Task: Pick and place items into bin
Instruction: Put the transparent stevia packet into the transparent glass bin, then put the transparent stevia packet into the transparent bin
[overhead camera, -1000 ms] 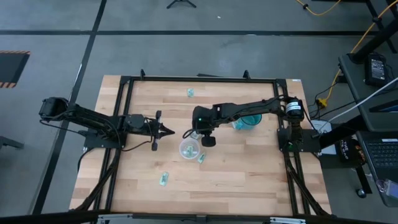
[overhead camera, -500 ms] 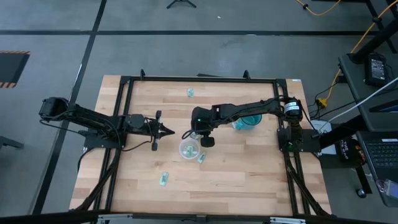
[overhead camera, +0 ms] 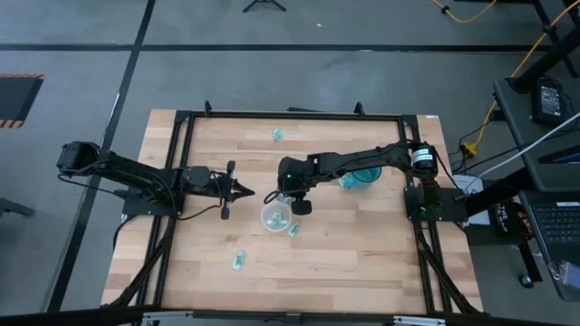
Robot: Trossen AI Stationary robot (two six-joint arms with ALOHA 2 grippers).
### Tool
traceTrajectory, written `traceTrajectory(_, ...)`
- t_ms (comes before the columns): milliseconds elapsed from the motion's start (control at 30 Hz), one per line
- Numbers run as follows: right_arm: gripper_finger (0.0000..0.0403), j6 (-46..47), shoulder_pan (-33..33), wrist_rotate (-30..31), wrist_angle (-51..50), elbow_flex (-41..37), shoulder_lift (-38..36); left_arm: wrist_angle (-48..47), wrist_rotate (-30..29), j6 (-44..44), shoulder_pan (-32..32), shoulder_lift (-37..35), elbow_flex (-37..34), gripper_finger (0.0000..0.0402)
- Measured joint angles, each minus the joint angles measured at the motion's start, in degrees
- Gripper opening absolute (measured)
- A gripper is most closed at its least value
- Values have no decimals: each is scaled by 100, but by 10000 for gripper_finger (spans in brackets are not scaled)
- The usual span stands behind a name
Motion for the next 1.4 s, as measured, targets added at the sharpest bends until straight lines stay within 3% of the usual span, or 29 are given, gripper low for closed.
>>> traceTrajectory(367,34,7,0,4,-7,0,0,0,0,4,0,0,0,5)
traceTrajectory(767,113,10,0,15,-4,0,0,0,1,3,0,0,0,5)
traceTrajectory(1133,119,-149,0,13,-28,0,-25,0,0,4,0,0,0,5)
traceTrajectory(1400,119,-165,0,11,-128,4,-463,0,0,9,0,0,0,7)
